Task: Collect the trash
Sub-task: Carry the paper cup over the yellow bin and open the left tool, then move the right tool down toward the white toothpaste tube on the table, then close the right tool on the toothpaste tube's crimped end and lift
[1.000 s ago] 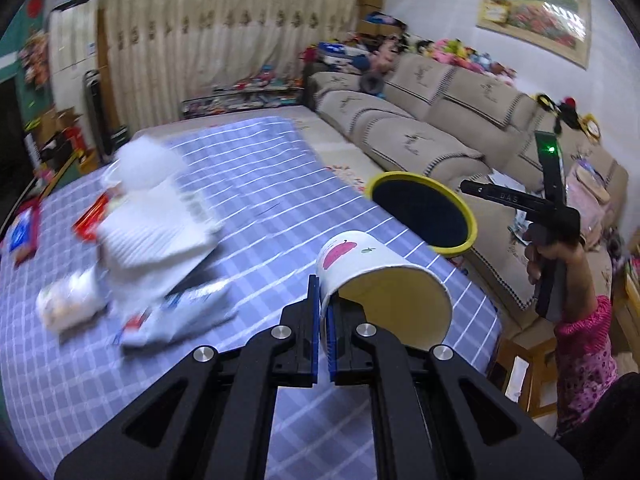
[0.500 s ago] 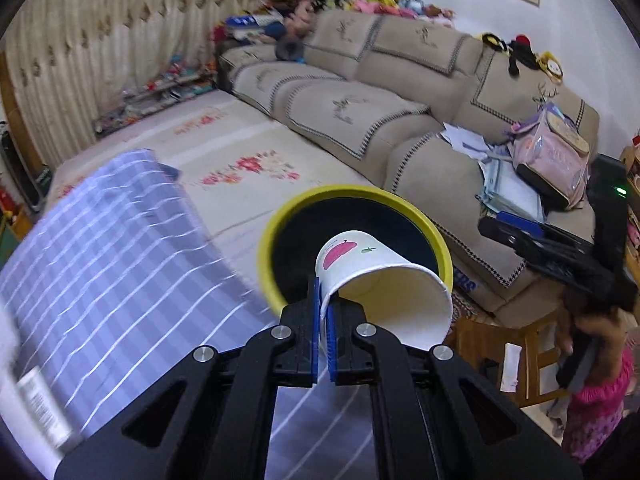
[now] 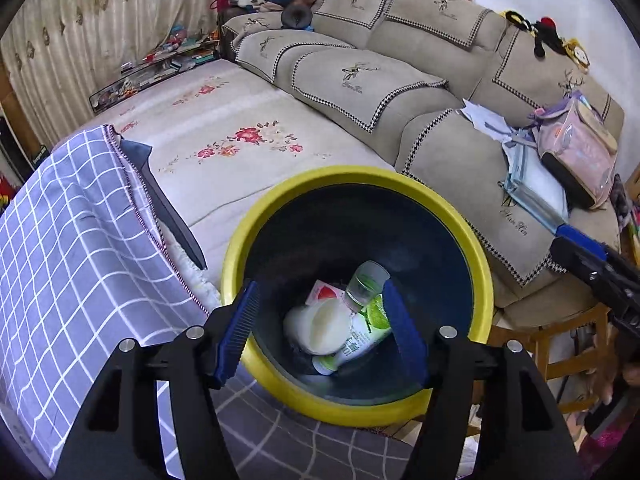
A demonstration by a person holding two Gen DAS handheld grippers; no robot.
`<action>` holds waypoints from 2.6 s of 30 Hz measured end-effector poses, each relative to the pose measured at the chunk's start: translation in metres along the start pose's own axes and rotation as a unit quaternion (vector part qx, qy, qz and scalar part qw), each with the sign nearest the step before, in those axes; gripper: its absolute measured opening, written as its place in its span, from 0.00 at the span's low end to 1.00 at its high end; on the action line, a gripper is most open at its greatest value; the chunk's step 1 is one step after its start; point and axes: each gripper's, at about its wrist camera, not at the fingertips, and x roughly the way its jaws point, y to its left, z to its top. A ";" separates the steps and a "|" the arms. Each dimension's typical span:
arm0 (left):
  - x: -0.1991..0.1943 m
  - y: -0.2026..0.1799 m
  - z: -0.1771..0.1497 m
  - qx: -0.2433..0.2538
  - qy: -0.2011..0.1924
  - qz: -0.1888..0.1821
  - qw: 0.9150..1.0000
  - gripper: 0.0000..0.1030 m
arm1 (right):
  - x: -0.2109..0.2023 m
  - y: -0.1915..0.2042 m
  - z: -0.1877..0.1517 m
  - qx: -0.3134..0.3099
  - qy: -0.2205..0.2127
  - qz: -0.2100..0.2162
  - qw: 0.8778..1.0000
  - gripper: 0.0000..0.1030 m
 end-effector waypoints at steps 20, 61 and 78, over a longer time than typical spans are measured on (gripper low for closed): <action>-0.253 0.076 -0.167 -0.141 -0.163 0.096 0.972 0.88 | 0.009 0.098 -0.025 -0.078 0.035 0.070 0.994 0.60; -0.345 0.158 -0.357 -0.322 -0.184 0.210 0.904 0.88 | 0.010 0.444 -0.164 -0.463 0.208 0.374 0.776 0.74; -0.347 0.163 -0.366 -0.335 -0.186 0.213 0.899 0.88 | 0.015 0.464 -0.183 -0.481 0.219 0.329 0.782 0.12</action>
